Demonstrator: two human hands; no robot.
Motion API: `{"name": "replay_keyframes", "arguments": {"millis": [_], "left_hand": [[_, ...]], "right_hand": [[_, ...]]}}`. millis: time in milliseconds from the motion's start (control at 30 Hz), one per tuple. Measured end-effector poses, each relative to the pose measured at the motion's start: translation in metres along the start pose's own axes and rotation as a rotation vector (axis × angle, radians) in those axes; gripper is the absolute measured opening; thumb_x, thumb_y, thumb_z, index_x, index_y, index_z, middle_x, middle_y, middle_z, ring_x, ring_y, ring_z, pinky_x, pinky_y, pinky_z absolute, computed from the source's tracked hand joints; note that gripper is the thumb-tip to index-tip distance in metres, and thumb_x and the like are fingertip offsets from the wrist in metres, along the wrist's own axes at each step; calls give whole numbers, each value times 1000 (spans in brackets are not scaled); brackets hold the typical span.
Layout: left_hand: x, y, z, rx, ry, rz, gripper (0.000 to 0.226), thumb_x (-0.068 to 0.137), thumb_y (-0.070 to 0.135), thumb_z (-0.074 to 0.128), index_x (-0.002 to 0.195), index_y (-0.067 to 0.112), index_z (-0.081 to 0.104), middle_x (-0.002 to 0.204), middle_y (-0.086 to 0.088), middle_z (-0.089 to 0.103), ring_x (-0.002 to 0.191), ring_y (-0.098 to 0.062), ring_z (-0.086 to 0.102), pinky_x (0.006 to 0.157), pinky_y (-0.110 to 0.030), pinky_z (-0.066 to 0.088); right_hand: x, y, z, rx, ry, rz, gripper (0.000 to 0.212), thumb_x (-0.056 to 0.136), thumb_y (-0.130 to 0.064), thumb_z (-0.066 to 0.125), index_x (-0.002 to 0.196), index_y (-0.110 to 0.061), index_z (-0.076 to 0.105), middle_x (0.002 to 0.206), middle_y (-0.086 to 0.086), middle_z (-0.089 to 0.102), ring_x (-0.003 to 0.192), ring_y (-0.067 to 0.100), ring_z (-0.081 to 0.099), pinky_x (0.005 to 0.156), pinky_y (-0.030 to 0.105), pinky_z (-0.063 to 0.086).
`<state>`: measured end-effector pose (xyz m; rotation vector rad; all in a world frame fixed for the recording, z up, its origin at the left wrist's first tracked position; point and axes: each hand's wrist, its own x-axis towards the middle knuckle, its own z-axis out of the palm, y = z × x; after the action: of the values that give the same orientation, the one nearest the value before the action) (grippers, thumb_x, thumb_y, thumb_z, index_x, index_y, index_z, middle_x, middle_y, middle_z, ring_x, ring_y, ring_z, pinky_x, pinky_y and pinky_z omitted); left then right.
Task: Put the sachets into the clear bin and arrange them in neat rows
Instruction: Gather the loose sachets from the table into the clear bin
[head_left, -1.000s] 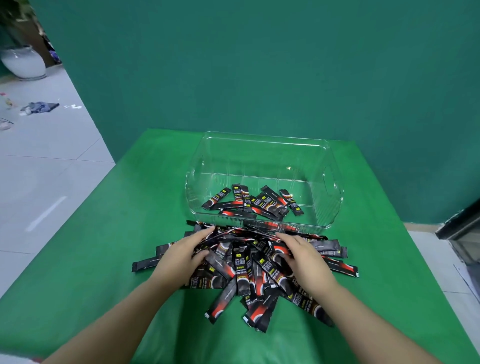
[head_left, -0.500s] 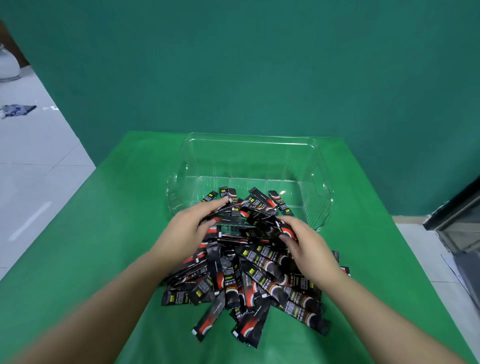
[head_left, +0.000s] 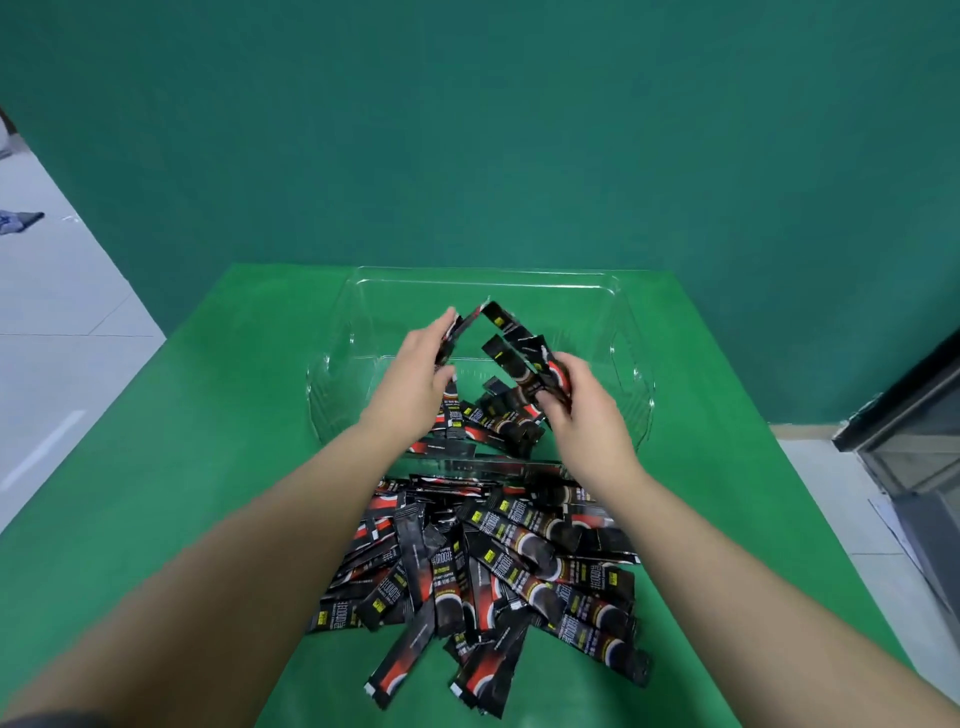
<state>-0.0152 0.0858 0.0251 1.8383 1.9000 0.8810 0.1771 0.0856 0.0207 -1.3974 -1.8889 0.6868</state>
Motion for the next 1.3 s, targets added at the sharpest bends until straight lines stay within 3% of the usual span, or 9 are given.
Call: {"name": "replay_keyframes", "arguments": {"millis": [167, 367, 600, 767, 900, 1000, 1100, 1200, 1300], "left_hand": [[-16, -18, 5, 113, -250, -157, 82, 94, 31, 55, 153, 20, -1, 158, -8, 17, 140, -23, 30, 112, -38, 26], [-55, -27, -15, 192, -233, 4, 69, 94, 36, 54, 152, 25, 17, 155, 0, 28, 140, -16, 31, 114, -34, 23], [-112, -63, -22, 290, -302, 152, 68, 90, 50, 51, 149, 29, 24, 155, 12, 23, 138, 4, 13, 111, -17, 6], [-134, -85, -19, 446, -349, 93, 97, 67, 84, 30, 146, 39, -4, 154, 17, -14, 141, -3, -18, 114, -31, -12], [-143, -98, -20, 535, -346, -129, 111, 53, 93, 35, 137, 49, -23, 146, 15, -33, 137, -11, -29, 113, -52, -12], [-148, -106, -19, 516, -360, -225, 112, 42, 101, 24, 131, 57, -27, 143, 14, -35, 141, -21, -26, 110, -61, -8], [-153, -108, -13, 445, -389, -302, 113, 36, 103, 21, 128, 59, -29, 150, 12, -31, 144, -26, -22, 110, -65, -4], [-159, -101, -2, 407, -412, -308, 112, 44, 95, 35, 128, 57, -30, 154, 9, -28, 143, -24, -24, 111, -63, -6], [-160, -89, 6, 357, -416, -268, 118, 43, 90, 45, 127, 56, -31, 149, 11, -38, 140, -21, -30, 112, -60, -8]], "right_hand": [[4, 16, 10, -406, -327, 29, 76, 90, -35, 60, 150, -23, 15, 145, 9, 41, 133, 28, 38, 110, 49, 30], [-36, 27, 5, -438, -283, -110, 68, 94, -37, 52, 150, -25, 15, 155, 0, 25, 145, 16, 13, 119, 38, 7], [-89, 52, -5, -424, -251, -192, 64, 92, -41, 53, 147, -21, 26, 153, -3, 27, 144, 13, 15, 117, 27, 4], [-112, 71, -14, -452, -315, -123, 89, 77, -68, 47, 148, -22, 23, 155, -3, 21, 145, 15, 11, 116, 26, 2], [-126, 82, -20, -486, -390, -20, 119, 50, -96, 27, 146, -35, -5, 148, -20, -8, 141, 6, -15, 118, 43, -2], [-133, 87, -20, -520, -442, 67, 125, 37, -99, 28, 137, -45, -25, 143, -23, -27, 134, 6, -30, 114, 49, -7], [-138, 91, -17, -510, -457, 106, 136, 29, -102, 23, 140, -42, -25, 145, -17, -31, 134, 9, -33, 113, 52, -9], [-138, 88, -10, -491, -461, 110, 139, 31, -101, 28, 145, -37, -20, 153, -9, -28, 134, 11, -33, 114, 51, -11], [-136, 77, -2, -499, -493, 105, 132, 49, -87, 54, 146, -35, -20, 153, -8, -28, 138, 16, -31, 114, 49, -12]]}}
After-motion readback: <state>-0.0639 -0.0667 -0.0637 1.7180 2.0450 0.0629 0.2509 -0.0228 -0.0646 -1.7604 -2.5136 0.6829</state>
